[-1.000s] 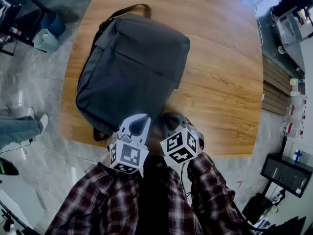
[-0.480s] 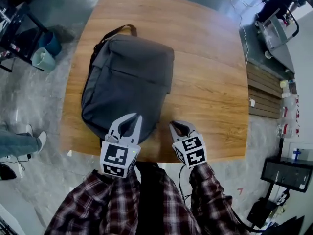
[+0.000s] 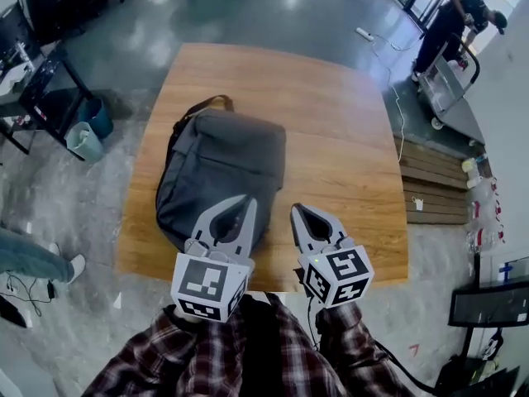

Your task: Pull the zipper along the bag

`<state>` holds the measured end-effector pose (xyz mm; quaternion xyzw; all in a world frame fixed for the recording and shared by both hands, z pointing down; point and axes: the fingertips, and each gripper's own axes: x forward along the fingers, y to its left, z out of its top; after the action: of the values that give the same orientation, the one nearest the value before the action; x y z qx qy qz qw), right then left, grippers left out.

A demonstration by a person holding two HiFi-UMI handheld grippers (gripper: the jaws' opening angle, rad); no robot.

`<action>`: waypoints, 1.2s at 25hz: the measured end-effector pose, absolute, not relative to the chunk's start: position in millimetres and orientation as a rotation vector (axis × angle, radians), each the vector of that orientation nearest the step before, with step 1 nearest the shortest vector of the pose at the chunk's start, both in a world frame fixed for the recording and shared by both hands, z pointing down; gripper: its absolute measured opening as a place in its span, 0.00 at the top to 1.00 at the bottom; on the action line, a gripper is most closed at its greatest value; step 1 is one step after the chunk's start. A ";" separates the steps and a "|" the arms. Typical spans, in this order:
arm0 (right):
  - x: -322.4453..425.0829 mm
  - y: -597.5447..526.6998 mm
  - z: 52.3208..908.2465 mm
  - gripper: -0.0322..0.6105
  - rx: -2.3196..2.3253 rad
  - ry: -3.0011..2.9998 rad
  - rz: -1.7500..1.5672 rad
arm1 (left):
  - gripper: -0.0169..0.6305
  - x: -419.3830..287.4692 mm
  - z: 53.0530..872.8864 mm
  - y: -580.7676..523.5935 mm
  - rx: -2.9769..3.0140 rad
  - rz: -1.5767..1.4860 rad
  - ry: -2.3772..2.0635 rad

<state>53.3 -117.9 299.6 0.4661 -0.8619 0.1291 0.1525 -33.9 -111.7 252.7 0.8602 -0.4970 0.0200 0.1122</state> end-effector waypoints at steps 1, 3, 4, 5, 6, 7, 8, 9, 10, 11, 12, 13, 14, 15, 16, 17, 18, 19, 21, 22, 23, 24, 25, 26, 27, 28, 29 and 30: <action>47.0 -115.2 286.2 0.93 1.344 -2.502 0.351 | 0.96 -35.2 241.9 -109.2 2.531 0.037 -1.464; 36.4 -109.5 262.2 0.93 1.356 -2.544 0.301 | 0.96 -40.5 223.6 -104.6 2.539 0.008 -1.483; 32.4 -106.1 251.9 0.93 1.361 -2.558 0.272 | 0.96 -44.0 216.4 -102.4 2.542 0.001 -1.500; 29.6 -102.2 243.0 0.93 1.366 -2.568 0.245 | 0.96 -47.6 210.7 -100.3 2.543 -0.003 -1.517; 27.9 -97.9 235.7 0.93 1.371 -2.576 0.222 | 0.96 -50.4 206.5 -98.1 2.543 -0.008 -1.531; 26.9 -93.6 230.2 0.93 1.376 -2.582 0.203 | 0.96 -52.1 203.8 -95.9 2.544 -0.014 -1.538; 26.5 -89.5 226.4 0.93 1.380 -2.587 0.190 | 0.96 -52.7 202.3 -93.9 2.545 -0.018 -1.540; 26.0 -86.1 224.0 0.93 1.383 -2.591 0.183 | 0.96 -52.5 201.4 -92.2 2.548 -0.022 -1.540; 25.4 -83.5 222.8 0.93 1.384 -2.595 0.180 | 0.96 -52.0 200.9 -90.8 2.552 -0.024 -1.539; 24.9 -81.9 222.3 0.93 1.385 -2.598 0.181 | 0.96 -51.3 200.3 -89.9 2.556 -0.024 -1.539; 24.4 -81.3 222.1 0.93 1.385 -2.601 0.186 | 0.96 -50.5 199.6 -89.6 2.560 -0.022 -1.539; 24.3 -81.4 221.8 0.93 1.385 -2.603 0.193 | 0.96 -49.7 198.8 -89.9 2.565 -0.018 -1.540; 24.4 -81.9 221.2 0.93 1.385 -2.606 0.199 | 0.96 -49.0 198.0 -90.4 2.569 -0.012 -1.541; 24.6 -82.4 220.3 0.93 1.386 -2.607 0.203 | 0.96 -48.3 197.3 -90.9 2.573 -0.007 -1.540; 24.8 -83.0 219.5 0.93 1.387 -2.608 0.205 | 0.96 -48.0 196.9 -91.2 2.574 -0.004 -1.540; 24.8 -83.4 218.9 0.93 1.388 -2.607 0.206 | 0.96 -48.0 196.9 -91.3 2.573 -0.002 -1.539; 24.6 -83.7 218.8 0.93 1.388 -2.607 0.207 | 0.96 -48.1 197.4 -91.4 2.572 0.000 -1.539; 24.2 -83.9 218.9 0.93 1.388 -2.606 0.207 | 0.96 -48.2 198.1 -91.5 2.571 0.003 -1.538; 23.4 -83.4 219.9 0.93 1.389 -2.606 0.208 | 0.96 -47.6 198.7 -91.1 2.576 0.008 -1.534; 23.4 -82.9 220.7 0.93 1.392 -2.605 0.208 | 0.96 -47.0 198.3 -90.7 2.581 0.009 -1.531; 23.4 -82.3 221.4 0.93 1.396 -2.603 0.207 | 0.96 -46.4 197.9 -90.2 2.586 0.009 -1.529; 23.4 -81.7 222.0 0.93 1.398 -2.603 0.207 | 0.96 -46.0 197.7 -89.8 2.589 0.009 -1.528; 23.4 -81.3 222.2 0.93 1.398 -2.603 0.207 | 0.96 -45.6 197.6 -89.5 2.592 0.009 -1.528; 23.6 -81.0 222.0 0.93 1.397 -2.603 0.207 | 0.96 -45.3 197.5 -89.3 2.593 0.011 -1.528; 23.7 -80.8 221.5 0.93 1.395 -2.604 0.207 | 0.96 -45.2 197.7 -89.2 2.592 0.013 -1.529; 23.7 -80.8 220.7 0.93 1.391 -2.606 0.207 | 0.96 -45.0 197.9 -89.2 2.591 0.016 -1.530; 23.7 -81.1 220.1 0.93 1.389 -2.607 0.207 | 0.96 -44.7 197.9 -89.4 2.590 0.019 -1.530; 23.7 -81.7 219.9 0.93 1.386 -2.607 0.207 | 0.96 -44.2 197.8 -90.0 2.590 0.021 -1.528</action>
<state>23.7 -81.7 219.9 0.4664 -0.8772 0.0697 0.0906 -44.2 -90.0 197.8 0.8594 -0.5069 0.0070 0.0670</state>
